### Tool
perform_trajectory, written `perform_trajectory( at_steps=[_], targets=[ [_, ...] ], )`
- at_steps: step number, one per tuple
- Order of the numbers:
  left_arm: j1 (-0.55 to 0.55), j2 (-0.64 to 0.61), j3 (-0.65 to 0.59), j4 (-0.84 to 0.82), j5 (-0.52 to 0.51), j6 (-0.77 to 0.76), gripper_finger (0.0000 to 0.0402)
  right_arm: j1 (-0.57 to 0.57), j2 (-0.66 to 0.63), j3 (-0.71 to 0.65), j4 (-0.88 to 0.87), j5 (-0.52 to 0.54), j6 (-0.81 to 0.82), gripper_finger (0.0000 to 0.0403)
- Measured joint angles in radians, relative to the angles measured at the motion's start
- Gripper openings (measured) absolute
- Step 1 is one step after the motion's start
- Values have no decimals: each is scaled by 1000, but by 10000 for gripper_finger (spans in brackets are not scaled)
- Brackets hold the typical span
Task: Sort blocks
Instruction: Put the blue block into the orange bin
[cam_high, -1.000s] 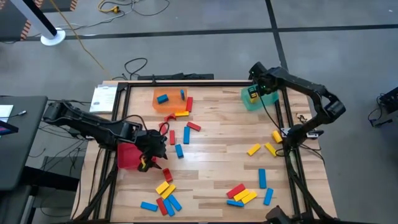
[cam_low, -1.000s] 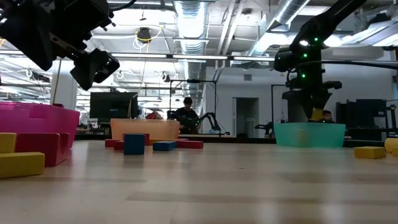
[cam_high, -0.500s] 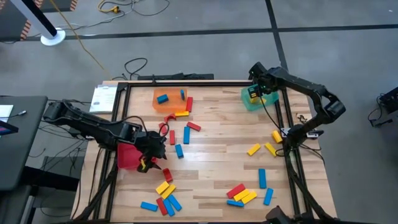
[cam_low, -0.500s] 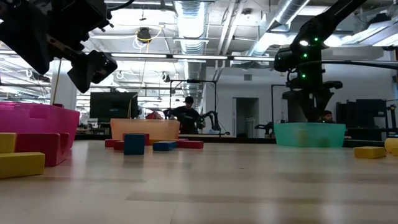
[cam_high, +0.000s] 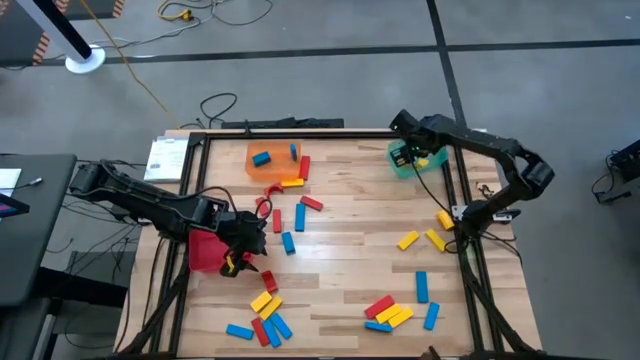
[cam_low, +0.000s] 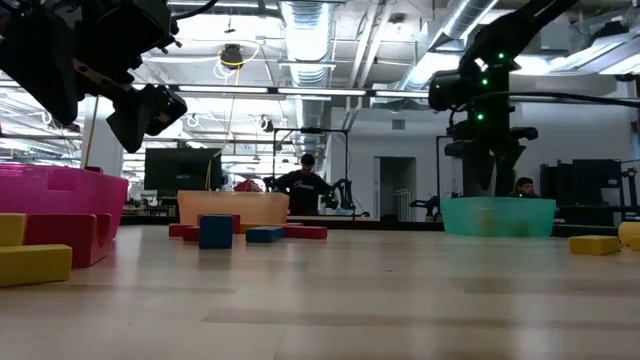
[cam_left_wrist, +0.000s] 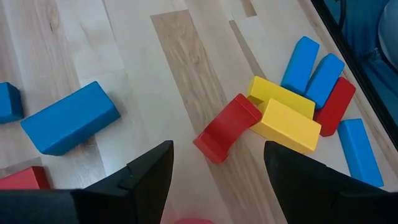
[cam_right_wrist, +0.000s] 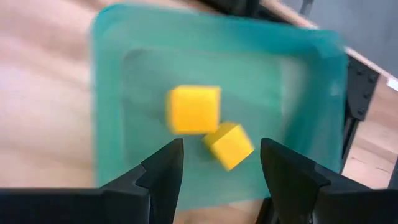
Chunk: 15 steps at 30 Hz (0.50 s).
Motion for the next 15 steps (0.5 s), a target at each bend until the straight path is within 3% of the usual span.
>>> perform_trajectory(
  at_steps=[7, 15],
  targets=[
    [0, 0, 0, 0, -2, 12, 244, 228, 0, 0, -154, -13, 96, 227],
    [0, 0, 0, 8, -3, 50, 244, 588, -1, 0, -279, -219, 293, 227]
  ],
)
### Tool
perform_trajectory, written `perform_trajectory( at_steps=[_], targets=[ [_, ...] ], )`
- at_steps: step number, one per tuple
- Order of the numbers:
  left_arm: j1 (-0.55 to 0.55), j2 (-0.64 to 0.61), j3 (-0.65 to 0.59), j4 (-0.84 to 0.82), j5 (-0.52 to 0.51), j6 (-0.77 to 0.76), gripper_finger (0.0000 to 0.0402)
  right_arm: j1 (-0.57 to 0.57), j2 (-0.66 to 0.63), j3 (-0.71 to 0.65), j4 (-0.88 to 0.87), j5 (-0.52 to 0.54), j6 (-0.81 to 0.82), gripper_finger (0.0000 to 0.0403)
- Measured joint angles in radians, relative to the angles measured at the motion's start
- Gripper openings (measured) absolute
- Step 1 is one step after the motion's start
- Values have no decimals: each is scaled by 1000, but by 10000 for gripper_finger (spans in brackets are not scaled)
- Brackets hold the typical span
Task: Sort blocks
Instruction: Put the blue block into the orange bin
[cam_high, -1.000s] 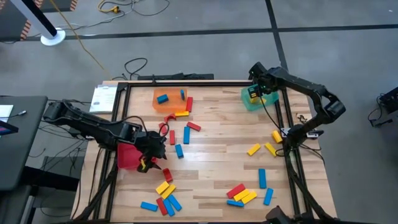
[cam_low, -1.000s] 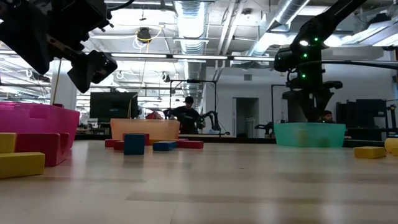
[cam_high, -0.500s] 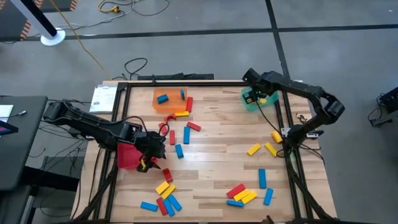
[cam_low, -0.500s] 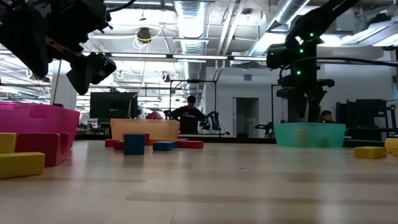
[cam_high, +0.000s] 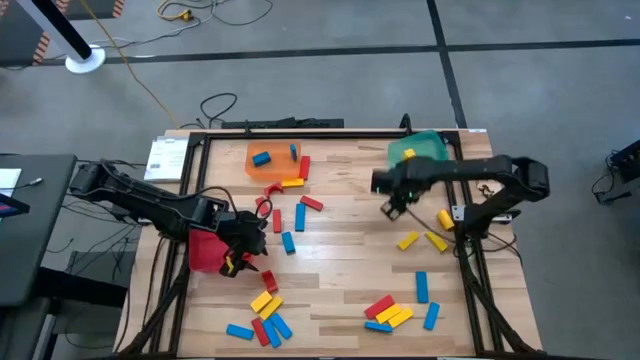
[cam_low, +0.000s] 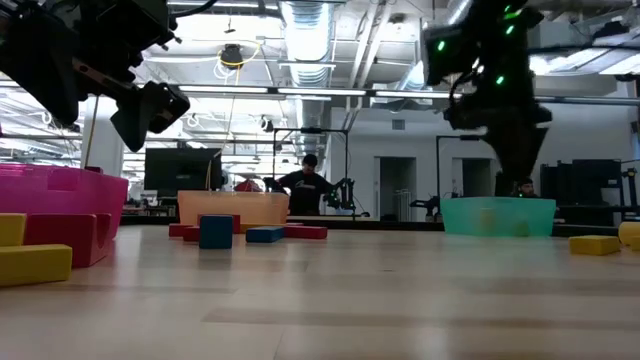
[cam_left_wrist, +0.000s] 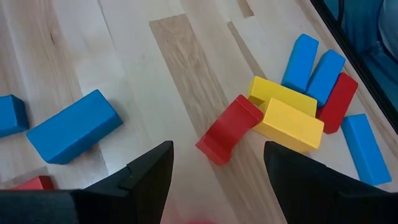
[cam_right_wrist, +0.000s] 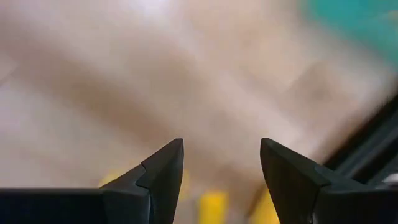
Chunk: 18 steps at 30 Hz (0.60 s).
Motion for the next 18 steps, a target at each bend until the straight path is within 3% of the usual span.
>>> perform_trajectory(
  at_steps=[4, 8, 18],
  targets=[
    [0, 0, 0, 13, 0, 17, 244, 204, 0, 0, 5, -124, 167, 227],
    [0, 0, 0, 23, 0, 41, 244, 407, 0, 0, 27, -179, 417, 227],
    [0, 0, 0, 82, 1, 94, 244, 805, 3, -3, 96, -153, 1085, 227]
  ],
)
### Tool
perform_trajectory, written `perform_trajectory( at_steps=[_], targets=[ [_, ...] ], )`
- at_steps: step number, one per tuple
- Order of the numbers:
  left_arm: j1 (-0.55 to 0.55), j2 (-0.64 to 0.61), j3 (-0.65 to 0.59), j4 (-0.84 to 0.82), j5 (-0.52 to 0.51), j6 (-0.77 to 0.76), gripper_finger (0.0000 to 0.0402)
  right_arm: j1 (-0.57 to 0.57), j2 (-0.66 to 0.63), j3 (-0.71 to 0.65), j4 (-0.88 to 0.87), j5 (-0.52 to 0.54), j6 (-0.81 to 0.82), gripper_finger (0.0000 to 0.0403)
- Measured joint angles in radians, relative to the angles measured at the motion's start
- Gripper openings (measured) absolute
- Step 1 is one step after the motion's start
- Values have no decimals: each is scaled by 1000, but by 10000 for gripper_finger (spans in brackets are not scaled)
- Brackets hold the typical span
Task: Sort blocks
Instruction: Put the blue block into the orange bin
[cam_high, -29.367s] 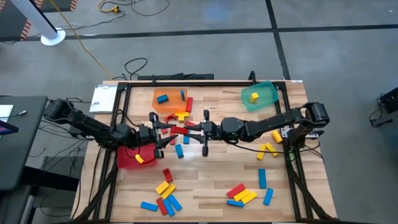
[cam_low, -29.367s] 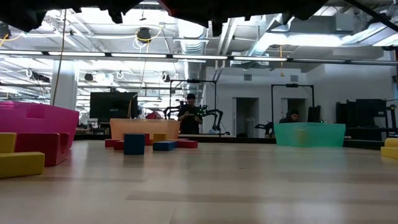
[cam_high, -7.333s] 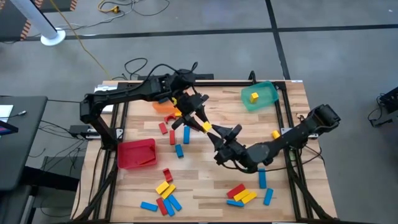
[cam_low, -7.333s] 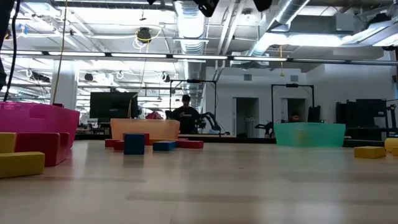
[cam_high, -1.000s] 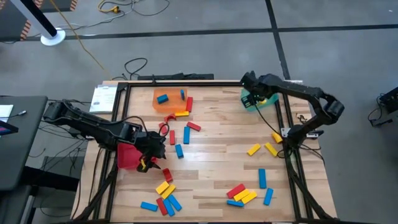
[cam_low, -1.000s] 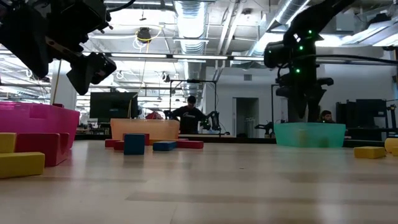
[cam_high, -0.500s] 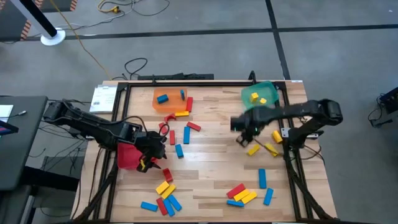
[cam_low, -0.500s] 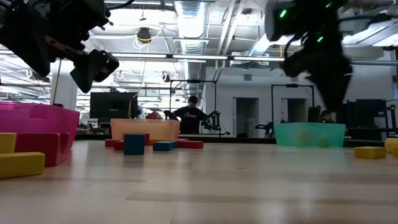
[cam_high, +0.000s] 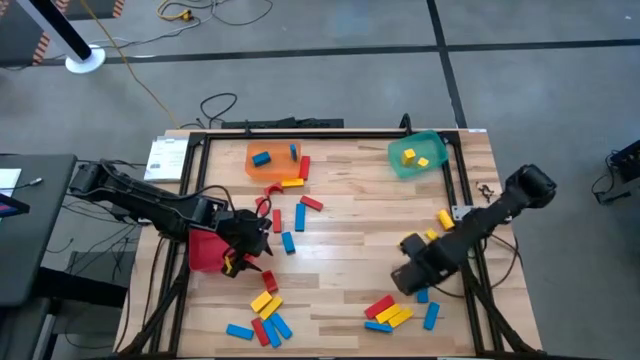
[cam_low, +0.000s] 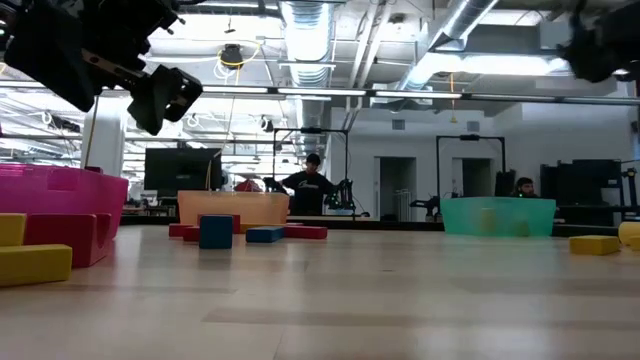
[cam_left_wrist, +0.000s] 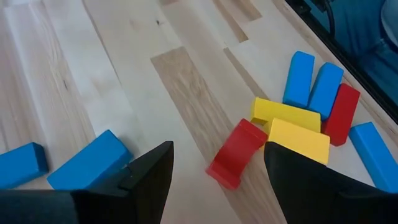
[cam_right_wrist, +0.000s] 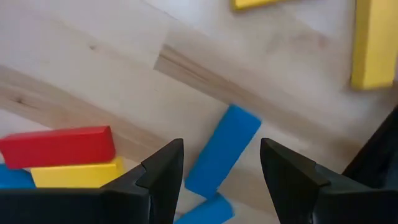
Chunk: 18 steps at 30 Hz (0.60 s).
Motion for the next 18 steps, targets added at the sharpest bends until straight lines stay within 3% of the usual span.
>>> perform_trajectory(
  at_steps=[8, 15, 18],
  targets=[
    [0, 0, 0, 4, 1, 31, 244, 146, 0, -102, 137, 8, 321, 227],
    [0, 0, 0, 22, 2, 56, 244, 152, 1, -204, 320, 27, 356, 227],
    [0, 0, 0, 20, 1, 55, 244, 149, 1, -215, 320, 27, 341, 227]
  ],
)
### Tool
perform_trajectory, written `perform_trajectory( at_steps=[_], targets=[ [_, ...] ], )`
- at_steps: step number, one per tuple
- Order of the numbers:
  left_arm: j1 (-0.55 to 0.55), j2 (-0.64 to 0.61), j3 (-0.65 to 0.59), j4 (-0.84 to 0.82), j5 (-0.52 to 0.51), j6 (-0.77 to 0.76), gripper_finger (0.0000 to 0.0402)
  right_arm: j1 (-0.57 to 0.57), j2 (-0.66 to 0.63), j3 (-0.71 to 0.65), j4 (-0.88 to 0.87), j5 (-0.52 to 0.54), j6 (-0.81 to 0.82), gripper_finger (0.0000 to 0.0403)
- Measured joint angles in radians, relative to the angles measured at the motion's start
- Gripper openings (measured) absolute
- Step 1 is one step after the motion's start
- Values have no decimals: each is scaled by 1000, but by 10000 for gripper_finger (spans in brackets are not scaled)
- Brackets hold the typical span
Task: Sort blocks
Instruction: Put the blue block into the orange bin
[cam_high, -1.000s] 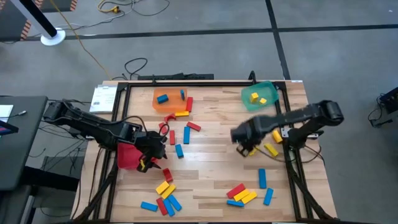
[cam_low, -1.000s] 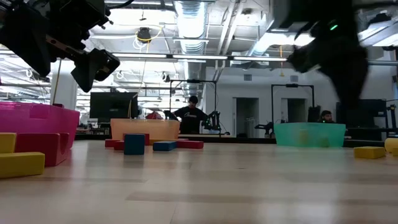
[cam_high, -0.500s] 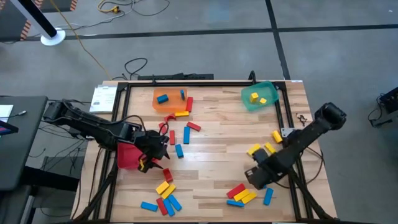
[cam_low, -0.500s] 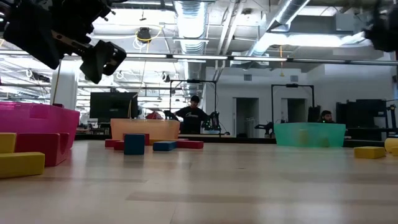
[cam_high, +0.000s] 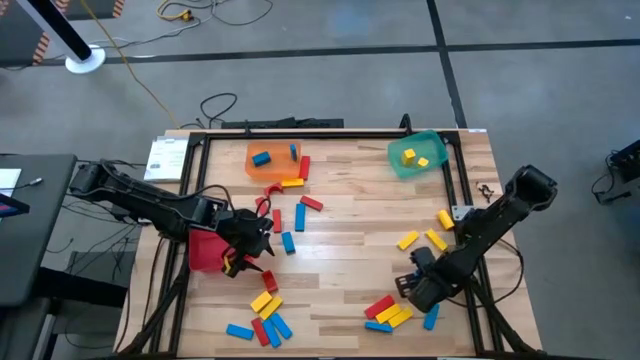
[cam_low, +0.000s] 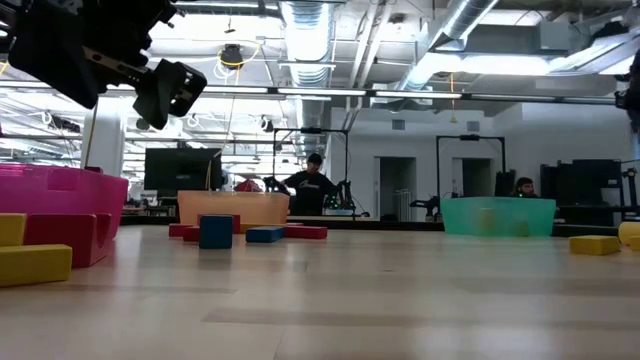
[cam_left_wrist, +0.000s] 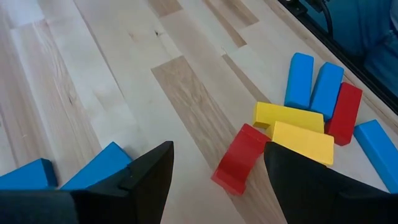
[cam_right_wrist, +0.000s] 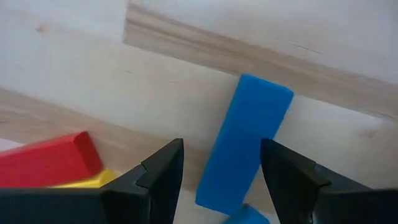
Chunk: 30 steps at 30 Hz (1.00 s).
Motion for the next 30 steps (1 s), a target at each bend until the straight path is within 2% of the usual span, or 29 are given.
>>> perform_trajectory(
  at_steps=[8, 15, 19, 23, 27, 30],
  targets=[
    [0, 0, 0, 0, 0, 0, 244, 2, 0, 0, -73, -65, -5, 227],
    [0, 0, 0, 0, 0, 0, 244, -14, 0, 0, -61, -53, -20, 227],
    [0, 0, 0, 0, 0, -1, 244, -37, 34, -33, 7, -54, -29, 227],
    [0, 0, 0, -1, 0, 0, 244, -69, 98, -48, 75, -129, -95, 227],
    [0, 0, 0, -1, 0, 5, 244, -85, 139, -20, 59, -141, -127, 211],
    [0, 0, 0, 0, 0, 9, 244, -89, 145, -3, 55, -124, -150, 182]
  ],
)
